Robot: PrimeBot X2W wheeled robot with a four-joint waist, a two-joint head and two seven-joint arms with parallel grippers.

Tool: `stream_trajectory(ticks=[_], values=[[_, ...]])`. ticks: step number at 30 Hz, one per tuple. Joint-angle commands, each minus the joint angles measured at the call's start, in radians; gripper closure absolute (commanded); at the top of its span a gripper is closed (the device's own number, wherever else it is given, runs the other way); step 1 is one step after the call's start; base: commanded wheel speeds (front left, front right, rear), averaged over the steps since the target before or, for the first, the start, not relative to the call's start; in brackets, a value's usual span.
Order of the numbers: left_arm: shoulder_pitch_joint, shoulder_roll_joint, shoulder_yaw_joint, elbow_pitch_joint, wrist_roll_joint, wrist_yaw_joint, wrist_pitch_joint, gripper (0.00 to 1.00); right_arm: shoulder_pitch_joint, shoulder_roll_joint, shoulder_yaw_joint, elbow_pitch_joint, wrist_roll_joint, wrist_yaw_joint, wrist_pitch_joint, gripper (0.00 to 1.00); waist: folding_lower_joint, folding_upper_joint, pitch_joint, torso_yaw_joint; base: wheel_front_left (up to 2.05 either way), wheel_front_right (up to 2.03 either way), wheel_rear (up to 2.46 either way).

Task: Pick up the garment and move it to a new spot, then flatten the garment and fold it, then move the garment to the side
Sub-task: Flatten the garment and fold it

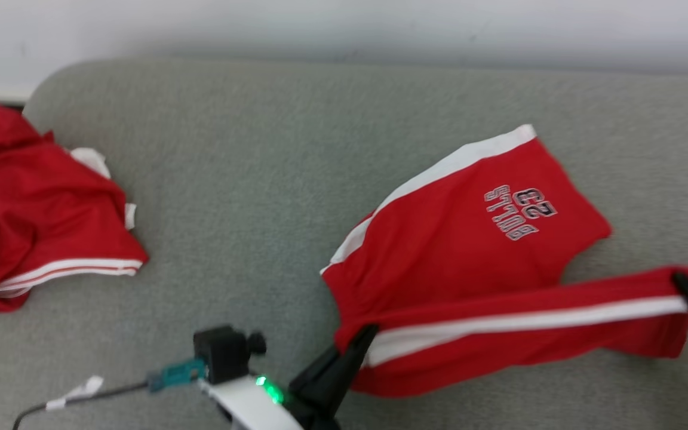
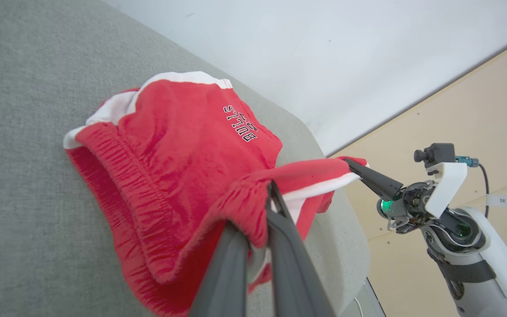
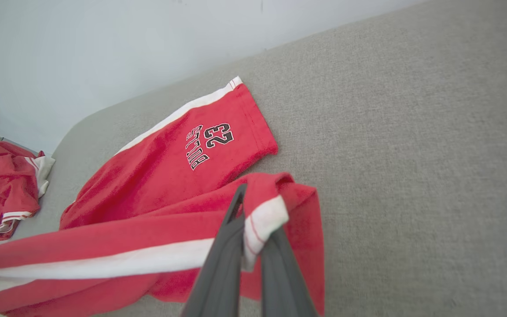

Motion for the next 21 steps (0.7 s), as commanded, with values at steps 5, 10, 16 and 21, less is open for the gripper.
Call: stream_trajectory(ticks=[5,10,16,21], values=[[-0.142,-0.072,0.041,0.031,-0.071,0.008,0.051,1.0,-0.302,0.041,-0.066,0.107,-0.105,-0.002,0.223,1.0,0.0002,-0.0001,0.148,0.115,0.0,0.0,0.0],[-0.24,-0.129,0.057,0.108,-0.074,0.011,0.051,1.0,-0.5,0.088,-0.101,0.202,-0.212,-0.002,0.331,1.0,0.0002,-0.0001,0.197,0.165,0.0,0.0,0.0],[-0.323,-0.198,0.062,0.202,-0.081,-0.006,0.026,1.0,-0.639,0.094,-0.106,0.266,-0.308,-0.002,0.374,1.0,0.0002,-0.0001,0.244,0.208,0.0,0.0,0.0],[-0.357,-0.225,0.057,0.255,-0.082,-0.013,0.019,1.0,-0.699,0.088,-0.102,0.298,-0.348,-0.002,0.37,0.95,0.0002,-0.0001,0.258,0.225,0.0,0.0,0.0]])
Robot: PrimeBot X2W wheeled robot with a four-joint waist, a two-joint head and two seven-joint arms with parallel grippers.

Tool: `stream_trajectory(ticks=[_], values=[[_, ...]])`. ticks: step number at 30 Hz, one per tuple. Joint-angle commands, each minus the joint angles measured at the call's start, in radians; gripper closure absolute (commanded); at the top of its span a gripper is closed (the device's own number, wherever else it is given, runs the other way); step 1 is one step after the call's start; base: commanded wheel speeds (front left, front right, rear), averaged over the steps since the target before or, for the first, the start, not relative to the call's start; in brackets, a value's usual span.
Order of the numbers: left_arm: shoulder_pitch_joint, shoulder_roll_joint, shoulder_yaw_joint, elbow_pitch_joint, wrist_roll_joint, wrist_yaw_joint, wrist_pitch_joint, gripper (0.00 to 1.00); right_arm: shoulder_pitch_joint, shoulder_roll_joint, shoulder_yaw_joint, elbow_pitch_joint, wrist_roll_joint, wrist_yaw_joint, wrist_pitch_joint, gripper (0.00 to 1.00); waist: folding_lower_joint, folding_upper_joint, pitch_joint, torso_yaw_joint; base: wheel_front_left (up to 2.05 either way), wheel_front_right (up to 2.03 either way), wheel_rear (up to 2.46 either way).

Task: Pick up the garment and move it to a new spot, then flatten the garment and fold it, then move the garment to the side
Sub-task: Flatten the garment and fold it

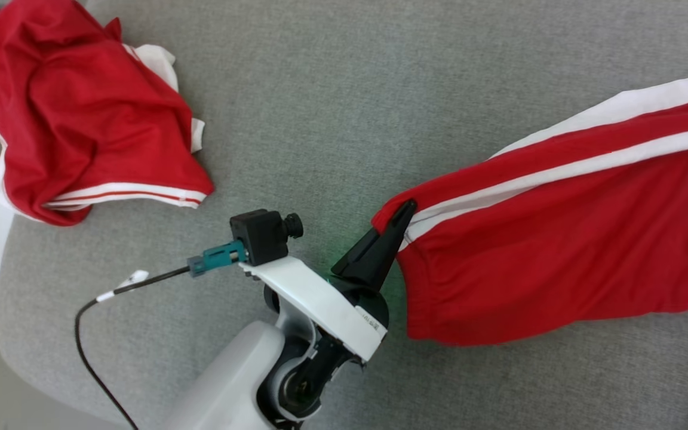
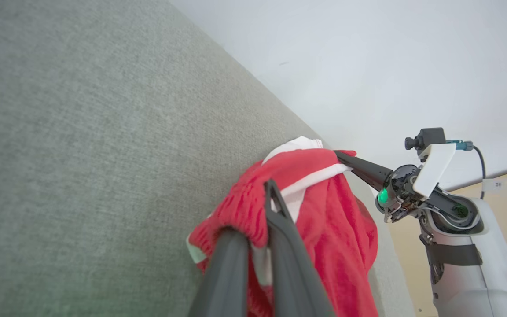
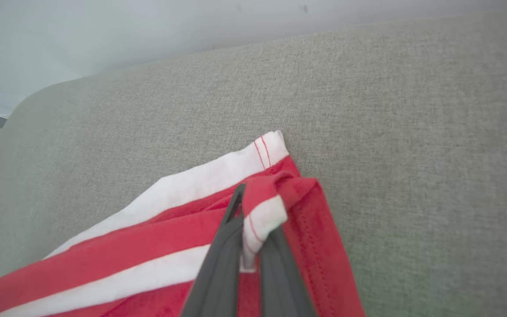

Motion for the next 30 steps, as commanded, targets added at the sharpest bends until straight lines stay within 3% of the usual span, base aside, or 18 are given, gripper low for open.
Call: stream_trajectory(ticks=[1,2,3,4,5,6,11,16,23,30], values=[[-0.013,-0.001,0.0,0.01,-0.007,-0.006,-0.009,1.0,-0.02,-0.008,-0.002,0.009,-0.008,-0.002,-0.009,0.87,-0.0003,0.0,0.009,0.011,0.0,0.0,0.0],[-0.017,-0.007,0.001,0.019,-0.008,-0.005,-0.013,1.0,-0.03,-0.005,0.001,0.014,-0.012,-0.002,-0.012,0.8,-0.0003,0.0,0.011,0.015,0.0,0.0,0.0],[-0.021,-0.012,0.002,0.031,-0.009,-0.002,-0.021,1.0,-0.041,-0.002,0.0,0.02,-0.015,-0.002,-0.021,0.64,-0.0003,0.0,0.013,0.018,0.0,0.0,0.0],[-0.026,-0.017,0.001,0.04,-0.007,0.0,-0.024,0.78,-0.049,-0.001,-0.003,0.023,-0.019,-0.002,-0.031,0.15,-0.0003,0.0,0.014,0.02,0.0,0.0,0.0],[-0.029,-0.02,0.001,0.048,-0.003,0.001,-0.031,0.53,-0.054,0.001,-0.004,0.027,-0.02,-0.002,-0.041,0.0,-0.0003,0.0,0.014,0.022,0.0,0.0,0.0],[-0.029,-0.023,0.001,0.055,-0.001,0.004,-0.036,0.02,-0.06,0.005,-0.004,0.031,-0.013,-0.002,-0.053,0.0,-0.0003,0.0,0.013,0.023,0.0,0.0,0.0],[-0.017,-0.024,-0.004,0.081,0.007,0.013,-0.048,0.0,-0.049,0.009,-0.001,0.04,0.031,-0.002,-0.092,0.0,-0.0003,0.0,-0.003,0.015,0.0,0.0,0.0],[-0.001,0.041,-0.016,0.066,0.099,0.052,-0.083,0.0,0.027,-0.051,0.064,-0.017,0.051,-0.002,-0.115,0.0,-0.0003,0.0,-0.033,-0.014,0.0,0.0,0.0],[0.052,0.165,-0.05,-0.028,0.328,0.193,-0.163,0.0,0.155,-0.236,0.231,-0.051,0.035,-0.002,-0.168,0.0,-0.0003,0.0,-0.07,-0.04,0.0,0.0,0.0],[0.096,0.187,-0.036,-0.095,0.493,0.302,-0.227,0.0,0.131,-0.281,0.283,0.065,-0.001,-0.002,-0.226,0.0,-0.0003,0.0,-0.048,-0.013,0.0,0.0,0.0]])
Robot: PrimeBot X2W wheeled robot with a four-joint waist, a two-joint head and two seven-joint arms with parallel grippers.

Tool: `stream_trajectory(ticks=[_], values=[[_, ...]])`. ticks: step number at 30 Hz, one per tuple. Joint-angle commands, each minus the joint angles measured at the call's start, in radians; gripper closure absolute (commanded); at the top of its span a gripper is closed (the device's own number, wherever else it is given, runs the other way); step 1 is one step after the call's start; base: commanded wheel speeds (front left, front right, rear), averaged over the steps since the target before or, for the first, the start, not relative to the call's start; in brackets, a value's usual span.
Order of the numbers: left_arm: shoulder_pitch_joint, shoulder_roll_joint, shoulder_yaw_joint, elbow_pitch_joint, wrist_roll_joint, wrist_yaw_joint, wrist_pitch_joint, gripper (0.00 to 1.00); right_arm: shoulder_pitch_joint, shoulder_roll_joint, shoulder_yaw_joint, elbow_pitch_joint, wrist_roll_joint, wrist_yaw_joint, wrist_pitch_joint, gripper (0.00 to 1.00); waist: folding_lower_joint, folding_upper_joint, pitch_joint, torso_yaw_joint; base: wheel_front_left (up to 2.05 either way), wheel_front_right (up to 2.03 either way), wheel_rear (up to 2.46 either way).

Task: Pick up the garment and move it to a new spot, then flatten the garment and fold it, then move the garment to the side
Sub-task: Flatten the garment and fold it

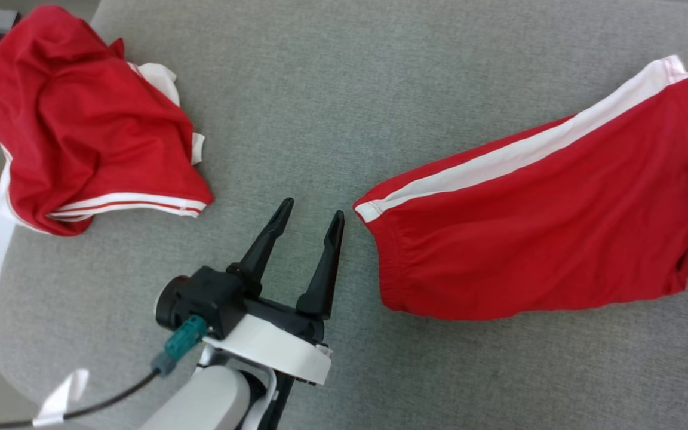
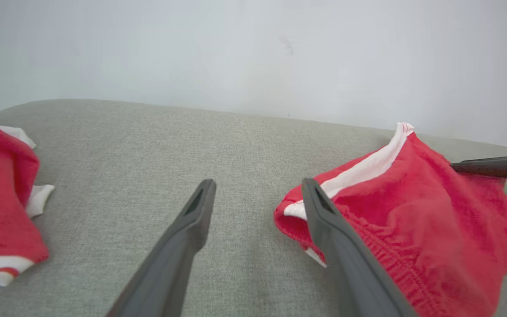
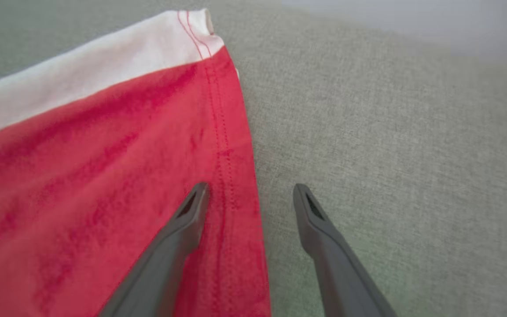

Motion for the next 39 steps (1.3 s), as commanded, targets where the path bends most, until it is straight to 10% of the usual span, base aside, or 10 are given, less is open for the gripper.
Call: stream_trajectory(ticks=[1,14,17,39], values=[[0.017,-0.004,0.006,-0.009,0.033,0.009,-0.007,0.0,-0.016,-0.011,0.008,0.025,-0.007,-0.002,-0.01,0.0,0.0,0.0,0.009,0.013,0.0,0.0,0.0],[0.119,-0.099,0.126,-0.051,0.184,-0.057,-0.012,0.0,-0.019,0.05,0.101,0.145,0.119,0.002,0.05,0.0,0.0,0.0,0.003,0.044,0.0,0.0,0.0],[0.133,-0.125,0.152,-0.048,0.212,-0.087,-0.012,0.0,-0.023,0.033,0.122,0.17,0.087,0.002,0.017,1.0,0.0,0.0,-0.001,0.041,0.0,0.0,0.0],[0.318,-0.197,0.365,-0.003,0.352,-0.244,-0.012,0.0,0.07,0.039,-0.156,0.3,0.173,-0.002,-0.223,1.0,0.0,0.0,-0.129,-0.139,0.0,0.0,0.0]])
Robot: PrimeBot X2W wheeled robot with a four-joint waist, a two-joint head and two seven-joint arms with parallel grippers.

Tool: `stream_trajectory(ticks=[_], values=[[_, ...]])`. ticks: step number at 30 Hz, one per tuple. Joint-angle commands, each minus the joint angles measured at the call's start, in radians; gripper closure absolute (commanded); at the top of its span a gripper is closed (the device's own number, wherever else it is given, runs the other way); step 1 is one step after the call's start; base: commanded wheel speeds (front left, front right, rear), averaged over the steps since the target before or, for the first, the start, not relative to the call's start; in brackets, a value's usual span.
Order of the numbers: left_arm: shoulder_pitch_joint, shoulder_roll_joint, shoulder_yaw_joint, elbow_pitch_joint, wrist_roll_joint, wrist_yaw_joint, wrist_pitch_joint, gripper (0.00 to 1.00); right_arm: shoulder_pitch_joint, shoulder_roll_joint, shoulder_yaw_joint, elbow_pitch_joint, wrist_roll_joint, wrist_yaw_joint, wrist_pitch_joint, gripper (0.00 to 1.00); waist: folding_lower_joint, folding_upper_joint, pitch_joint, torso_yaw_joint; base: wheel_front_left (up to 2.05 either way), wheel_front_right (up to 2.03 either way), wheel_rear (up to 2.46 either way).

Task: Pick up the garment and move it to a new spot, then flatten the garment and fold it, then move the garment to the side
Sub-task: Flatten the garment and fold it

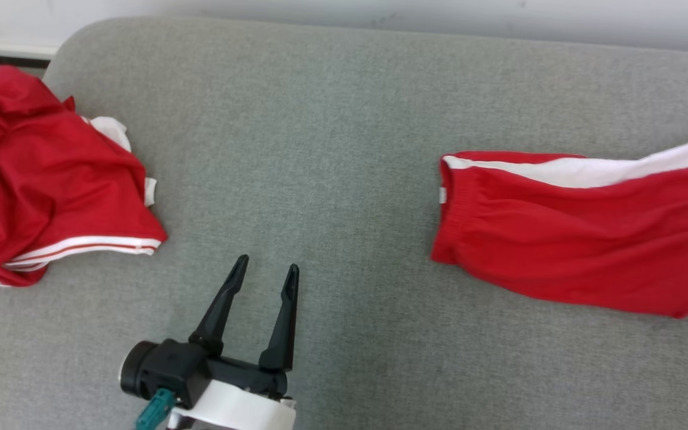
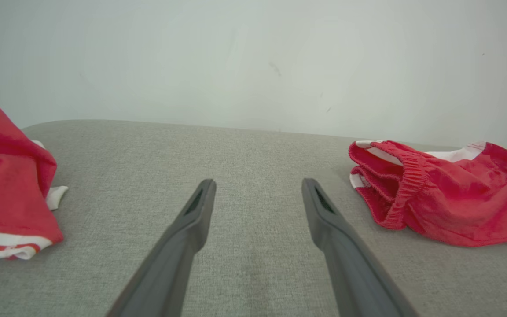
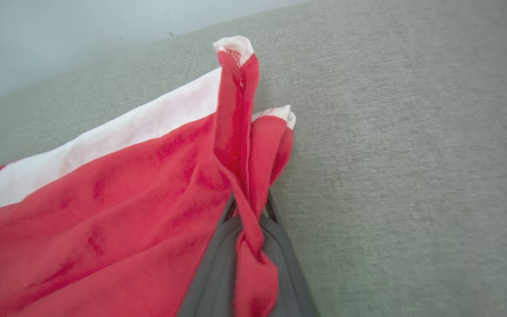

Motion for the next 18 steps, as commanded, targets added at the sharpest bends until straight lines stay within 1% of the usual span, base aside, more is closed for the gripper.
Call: stream_trajectory(ticks=[1,4,10,14,18], values=[[0.018,-0.005,0.013,0.006,0.014,-0.009,0.0,0.0,0.022,-0.014,-0.033,0.01,-0.008,-0.003,-0.019,1.0,0.0,-0.0001,-0.02,-0.018,0.0,0.0,0.0],[0.027,-0.014,0.021,0.012,0.027,-0.027,0.0,0.0,0.033,-0.028,-0.09,0.016,-0.024,-0.003,-0.035,1.0,0.0,-0.0001,-0.03,-0.024,0.0,0.0,0.0],[0.034,-0.028,0.029,0.025,0.045,-0.049,0.0,0.0,0.008,-0.038,-0.128,-0.011,-0.048,-0.003,-0.026,1.0,0.0,-0.0001,-0.044,-0.023,0.0,0.0,0.0],[0.041,-0.04,0.027,0.038,0.054,-0.064,0.0,0.0,-0.012,-0.004,-0.08,-0.067,-0.062,-0.003,0.01,1.0,0.0,-0.0001,-0.058,-0.013,0.0,0.0,0.0],[0.051,-0.048,0.024,0.057,0.054,-0.068,0.0,0.0,-0.006,0.068,0.007,-0.147,-0.021,-0.003,0.064,1.0,0.0,-0.0001,-0.079,-0.005,0.0,0.0,0.0]])
